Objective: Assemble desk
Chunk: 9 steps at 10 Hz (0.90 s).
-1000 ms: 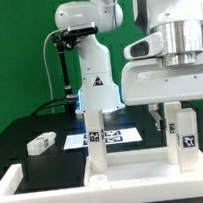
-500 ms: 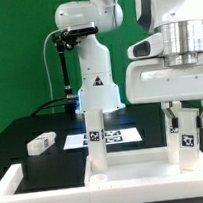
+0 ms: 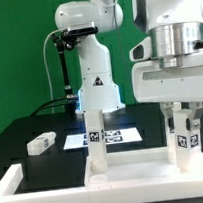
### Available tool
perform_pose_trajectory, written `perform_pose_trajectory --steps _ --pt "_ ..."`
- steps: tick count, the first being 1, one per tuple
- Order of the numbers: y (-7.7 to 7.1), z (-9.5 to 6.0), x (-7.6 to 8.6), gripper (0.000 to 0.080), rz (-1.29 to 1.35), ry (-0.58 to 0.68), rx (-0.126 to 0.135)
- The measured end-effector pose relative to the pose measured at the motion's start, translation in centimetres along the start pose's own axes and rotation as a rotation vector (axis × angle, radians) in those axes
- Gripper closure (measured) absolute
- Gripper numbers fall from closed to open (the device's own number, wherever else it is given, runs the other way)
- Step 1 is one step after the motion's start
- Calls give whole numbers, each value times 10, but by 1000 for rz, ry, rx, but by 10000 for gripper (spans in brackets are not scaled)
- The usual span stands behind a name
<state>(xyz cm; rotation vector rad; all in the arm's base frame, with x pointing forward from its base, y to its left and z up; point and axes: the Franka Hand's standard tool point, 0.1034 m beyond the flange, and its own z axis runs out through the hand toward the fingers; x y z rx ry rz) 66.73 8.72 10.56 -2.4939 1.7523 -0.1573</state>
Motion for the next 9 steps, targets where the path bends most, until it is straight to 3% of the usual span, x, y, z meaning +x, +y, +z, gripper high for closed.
perform_pose_trajectory --steps 2,5,6,7,8,9 --pt "6 1 4 499 310 -70 16" --pt "7 1 3 498 399 -71 17" --pt "7 2 4 429 392 -69 19" --pt "6 2 3 271 355 -67 20" --pt "2 2 -3 271 164 -34 34" --pt "-4 1 -14 175 -30 -19 66"
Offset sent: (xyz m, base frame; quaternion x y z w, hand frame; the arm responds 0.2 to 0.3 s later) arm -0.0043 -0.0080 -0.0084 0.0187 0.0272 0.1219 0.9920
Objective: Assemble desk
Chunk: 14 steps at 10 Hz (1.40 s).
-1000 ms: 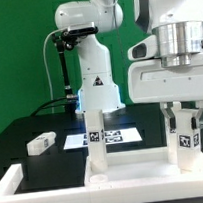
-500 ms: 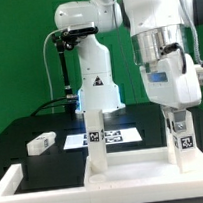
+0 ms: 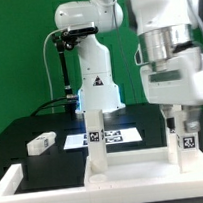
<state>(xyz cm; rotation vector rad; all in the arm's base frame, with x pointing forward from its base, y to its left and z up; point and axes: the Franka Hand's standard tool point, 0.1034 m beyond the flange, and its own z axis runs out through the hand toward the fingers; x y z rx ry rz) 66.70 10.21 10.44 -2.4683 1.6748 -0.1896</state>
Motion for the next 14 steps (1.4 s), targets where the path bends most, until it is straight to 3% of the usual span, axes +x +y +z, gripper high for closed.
perform_pose_trajectory --steps 1,4,6,8,9,11,12,13,14 --pt "-1 -1 -5 175 -129 5 22" --pt "1 0 0 151 -304 17 12" --pt "0 -1 9 150 -662 45 6" --pt "-14 -6 -2 150 -822 43 25" --pt "-13 -6 -1 150 -797 44 24" --pt "-12 -5 2 381 -793 47 21" --pt "-10 -5 7 381 -711 51 16" --pt "-8 -5 11 486 -629 53 14" --pt "-8 -5 12 486 -595 54 14"
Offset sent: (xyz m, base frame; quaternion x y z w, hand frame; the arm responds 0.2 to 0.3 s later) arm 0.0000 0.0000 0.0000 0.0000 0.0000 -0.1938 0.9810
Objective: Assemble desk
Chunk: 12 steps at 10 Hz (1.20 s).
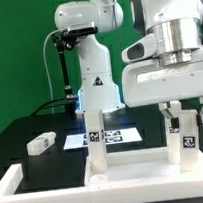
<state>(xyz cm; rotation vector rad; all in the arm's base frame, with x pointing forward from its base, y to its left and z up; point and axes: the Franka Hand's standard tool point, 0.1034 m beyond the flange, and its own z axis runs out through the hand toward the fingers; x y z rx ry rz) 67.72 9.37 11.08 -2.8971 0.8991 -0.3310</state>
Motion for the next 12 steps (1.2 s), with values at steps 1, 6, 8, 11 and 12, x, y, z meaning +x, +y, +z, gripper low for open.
perform_pose_trajectory --steps 1,6,8,11,12 --pt "3 1 1 486 120 2 -4" --pt "22 -1 13 518 865 -72 71" --pt "21 -3 15 533 976 -75 70" --pt "21 -2 14 550 951 -71 63" --pt "17 -6 15 378 777 -65 64"
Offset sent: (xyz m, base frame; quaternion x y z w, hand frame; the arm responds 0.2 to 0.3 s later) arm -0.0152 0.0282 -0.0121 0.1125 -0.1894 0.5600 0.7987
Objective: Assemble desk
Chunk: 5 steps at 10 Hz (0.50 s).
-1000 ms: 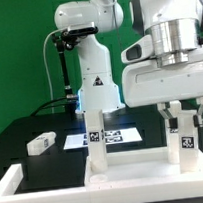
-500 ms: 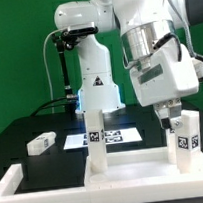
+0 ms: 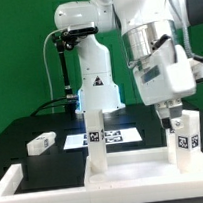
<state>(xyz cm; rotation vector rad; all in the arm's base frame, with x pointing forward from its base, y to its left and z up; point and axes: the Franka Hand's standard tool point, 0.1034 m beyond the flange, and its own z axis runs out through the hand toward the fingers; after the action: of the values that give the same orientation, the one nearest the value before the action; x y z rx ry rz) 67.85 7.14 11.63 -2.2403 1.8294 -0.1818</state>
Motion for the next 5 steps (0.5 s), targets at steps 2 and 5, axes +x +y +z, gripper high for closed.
perform_pose_trajectory --steps 2,5 --pt "-5 -6 -5 207 -342 -9 19" --pt "-2 -7 -10 153 -516 2 10"
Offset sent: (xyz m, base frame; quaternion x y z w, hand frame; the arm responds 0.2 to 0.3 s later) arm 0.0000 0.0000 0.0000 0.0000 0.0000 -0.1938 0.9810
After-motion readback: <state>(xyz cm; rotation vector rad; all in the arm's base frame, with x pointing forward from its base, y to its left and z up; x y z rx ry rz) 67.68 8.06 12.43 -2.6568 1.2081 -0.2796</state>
